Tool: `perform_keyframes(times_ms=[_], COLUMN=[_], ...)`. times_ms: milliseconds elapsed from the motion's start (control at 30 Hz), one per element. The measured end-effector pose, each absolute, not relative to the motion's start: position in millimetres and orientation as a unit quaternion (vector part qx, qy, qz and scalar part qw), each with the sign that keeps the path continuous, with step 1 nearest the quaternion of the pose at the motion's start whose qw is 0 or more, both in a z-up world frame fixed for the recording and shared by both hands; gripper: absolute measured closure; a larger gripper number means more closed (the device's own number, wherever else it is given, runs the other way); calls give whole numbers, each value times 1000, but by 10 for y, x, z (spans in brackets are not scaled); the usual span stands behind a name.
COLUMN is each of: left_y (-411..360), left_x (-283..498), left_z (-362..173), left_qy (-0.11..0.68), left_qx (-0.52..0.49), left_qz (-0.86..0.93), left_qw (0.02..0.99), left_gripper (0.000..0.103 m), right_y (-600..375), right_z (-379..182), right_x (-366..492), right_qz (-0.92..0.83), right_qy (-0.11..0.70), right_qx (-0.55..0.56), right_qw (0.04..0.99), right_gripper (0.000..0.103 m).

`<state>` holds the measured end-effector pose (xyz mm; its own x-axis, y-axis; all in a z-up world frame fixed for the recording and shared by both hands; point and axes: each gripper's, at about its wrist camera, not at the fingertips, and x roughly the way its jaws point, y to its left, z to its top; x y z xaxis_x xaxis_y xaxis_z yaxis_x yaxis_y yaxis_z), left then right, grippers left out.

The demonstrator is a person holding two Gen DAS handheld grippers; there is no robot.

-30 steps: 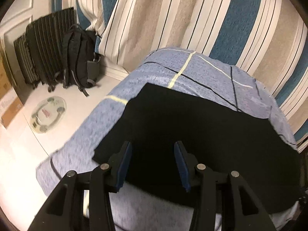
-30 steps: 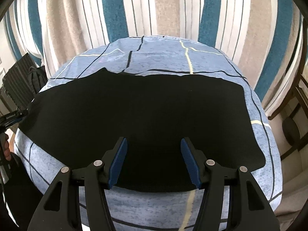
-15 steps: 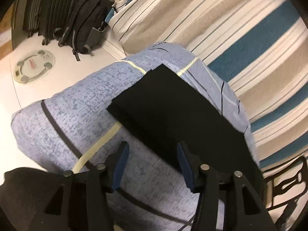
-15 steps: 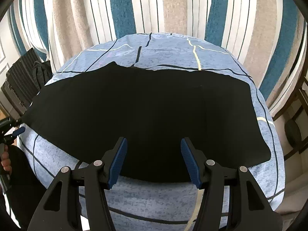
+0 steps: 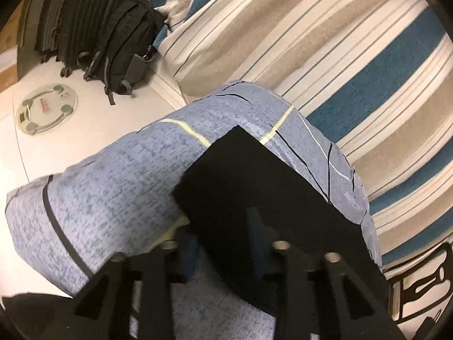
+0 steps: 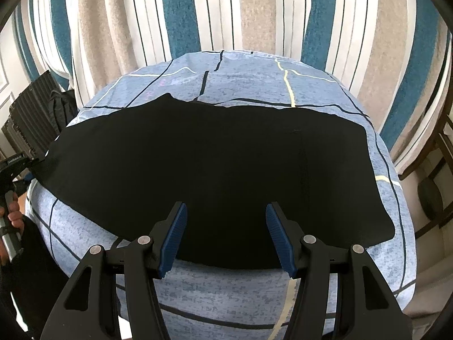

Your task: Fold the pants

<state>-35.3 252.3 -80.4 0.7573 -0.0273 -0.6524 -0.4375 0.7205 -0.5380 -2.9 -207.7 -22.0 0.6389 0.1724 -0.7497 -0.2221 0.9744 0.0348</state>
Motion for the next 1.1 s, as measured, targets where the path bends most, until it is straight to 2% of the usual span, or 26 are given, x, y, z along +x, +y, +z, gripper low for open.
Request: perform_keyframes(times_ms=[33,67,400,700,900,1100], left_y=[2523,2515,2113,1180,410,-172], left_x=[-342,-333,-143,227,221,69], left_z=[-787,-754,-154,212,154,-343], left_qy=[331,332,311,324,345,407], left_qx=[-348,-339,-258,-154,-111,-83], left_qz=[118,117,32,-88,-192,-262], left_qw=[869,873,914,929,912,871], left_gripper=[90,94,95,95,96,96], right_y=[-2084,-2093,-2191,-2346,-2441,-2485], right_z=[-221,-224,-255,-281,-290,-309], right_x=[-29,-23,-34,-106,-136,-119], right_qz=[108,108,105,98,94,97], right_qy=[411,412,410,407,405,406], right_qx=[-29,-26,-6,20,34,44], right_qw=[905,905,906,908,909,908], right_gripper=[44,44,44,44,44,44])
